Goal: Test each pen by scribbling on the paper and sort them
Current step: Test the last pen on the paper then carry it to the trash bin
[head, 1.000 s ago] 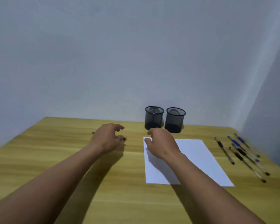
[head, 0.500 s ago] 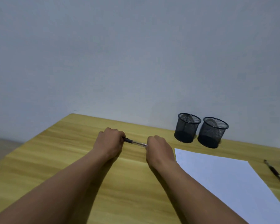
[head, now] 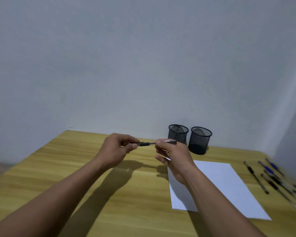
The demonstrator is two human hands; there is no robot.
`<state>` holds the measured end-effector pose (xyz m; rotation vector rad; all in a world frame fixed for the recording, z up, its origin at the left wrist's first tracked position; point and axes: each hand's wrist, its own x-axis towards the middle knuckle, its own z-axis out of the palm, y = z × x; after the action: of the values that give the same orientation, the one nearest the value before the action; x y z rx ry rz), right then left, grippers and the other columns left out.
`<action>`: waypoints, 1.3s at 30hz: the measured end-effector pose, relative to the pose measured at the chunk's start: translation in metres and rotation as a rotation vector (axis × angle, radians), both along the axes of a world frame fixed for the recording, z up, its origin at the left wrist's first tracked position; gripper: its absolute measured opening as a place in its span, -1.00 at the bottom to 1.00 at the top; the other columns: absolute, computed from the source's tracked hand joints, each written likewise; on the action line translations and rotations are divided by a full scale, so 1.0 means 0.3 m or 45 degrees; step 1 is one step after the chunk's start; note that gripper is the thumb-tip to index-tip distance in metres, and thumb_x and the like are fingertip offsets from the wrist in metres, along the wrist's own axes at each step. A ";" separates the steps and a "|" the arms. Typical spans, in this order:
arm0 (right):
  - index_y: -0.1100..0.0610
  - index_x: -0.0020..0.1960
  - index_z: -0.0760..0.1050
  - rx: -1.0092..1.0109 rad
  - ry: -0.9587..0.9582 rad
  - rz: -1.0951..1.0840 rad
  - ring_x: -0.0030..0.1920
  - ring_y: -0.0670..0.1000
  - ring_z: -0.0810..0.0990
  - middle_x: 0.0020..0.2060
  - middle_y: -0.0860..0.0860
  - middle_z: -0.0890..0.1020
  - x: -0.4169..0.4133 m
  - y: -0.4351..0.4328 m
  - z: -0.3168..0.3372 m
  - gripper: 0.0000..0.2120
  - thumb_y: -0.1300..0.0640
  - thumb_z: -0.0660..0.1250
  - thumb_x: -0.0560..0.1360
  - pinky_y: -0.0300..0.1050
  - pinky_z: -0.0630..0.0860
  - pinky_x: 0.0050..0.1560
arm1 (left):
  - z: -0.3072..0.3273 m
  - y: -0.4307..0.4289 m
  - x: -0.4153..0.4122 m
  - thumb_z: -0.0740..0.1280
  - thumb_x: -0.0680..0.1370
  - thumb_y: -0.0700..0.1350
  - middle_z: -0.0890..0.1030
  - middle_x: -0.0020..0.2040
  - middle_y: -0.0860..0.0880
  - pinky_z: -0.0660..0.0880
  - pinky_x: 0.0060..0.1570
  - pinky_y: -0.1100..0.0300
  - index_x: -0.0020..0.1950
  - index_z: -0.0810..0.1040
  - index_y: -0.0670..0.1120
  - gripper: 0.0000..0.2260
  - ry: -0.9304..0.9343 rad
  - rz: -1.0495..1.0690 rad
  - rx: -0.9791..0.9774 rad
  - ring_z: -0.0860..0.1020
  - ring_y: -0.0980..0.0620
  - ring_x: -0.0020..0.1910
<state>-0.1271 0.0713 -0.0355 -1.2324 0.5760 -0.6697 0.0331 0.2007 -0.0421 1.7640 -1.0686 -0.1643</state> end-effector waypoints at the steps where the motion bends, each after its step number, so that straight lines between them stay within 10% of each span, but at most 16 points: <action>1: 0.21 -0.06 0.66 0.007 -0.018 0.005 -0.12 0.02 0.66 -0.19 0.08 0.67 -0.021 0.008 0.003 -0.98 0.26 0.46 0.52 -0.17 0.63 -0.22 | 0.014 -0.008 -0.027 0.47 0.50 -0.14 0.72 -0.18 0.07 0.52 -0.09 0.18 -0.01 0.73 0.01 -0.89 0.004 -0.051 0.003 0.57 0.16 -0.23; 27: 0.28 -0.19 0.64 0.156 -0.177 -0.218 -0.42 -0.05 0.57 -0.38 0.10 0.63 -0.236 -0.066 -0.017 -0.90 0.29 0.46 0.50 -0.27 0.61 -0.31 | 0.036 -0.171 -0.296 0.42 0.53 -0.16 0.58 -0.41 0.13 0.40 -0.31 0.42 -0.04 0.73 -0.07 -0.91 -0.430 -0.131 -0.057 0.52 0.26 -0.40; 31: 0.30 -0.19 0.64 0.173 -0.191 -0.250 -0.43 -0.05 0.57 -0.39 0.11 0.62 -0.224 -0.075 -0.032 -0.90 0.31 0.45 0.50 -0.28 0.62 -0.31 | -0.002 -0.195 -0.281 0.37 0.56 -0.13 0.68 -0.29 -0.06 0.60 -0.18 0.07 -0.06 0.72 -0.06 -0.88 -0.292 -0.135 -0.007 0.62 -0.03 -0.30; 35: 0.30 -0.22 0.61 0.233 -0.216 -0.280 -0.44 -0.04 0.54 -0.42 0.10 0.60 -0.208 -0.087 -0.036 -0.87 0.32 0.44 0.51 -0.27 0.62 -0.32 | -0.007 -0.205 -0.276 0.36 0.57 -0.15 0.61 -0.30 -0.02 0.39 -0.29 0.15 -0.04 0.70 -0.08 -0.89 -0.625 -0.099 -0.048 0.50 0.00 -0.34; 39: 0.29 -0.25 0.59 0.223 -0.172 -0.304 -0.47 -0.05 0.52 -0.45 0.08 0.59 -0.190 -0.101 -0.037 -0.84 0.31 0.44 0.50 -0.27 0.61 -0.36 | -0.003 -0.223 -0.263 0.34 0.58 -0.12 0.67 -0.25 -0.10 0.60 -0.15 0.02 -0.07 0.70 -0.09 -0.85 -0.218 -0.158 0.101 0.65 -0.07 -0.25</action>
<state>-0.1842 0.0409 -0.0466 -0.9558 0.6604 -0.8772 -0.0457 0.1338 -0.0429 1.8077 -1.3122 -0.1354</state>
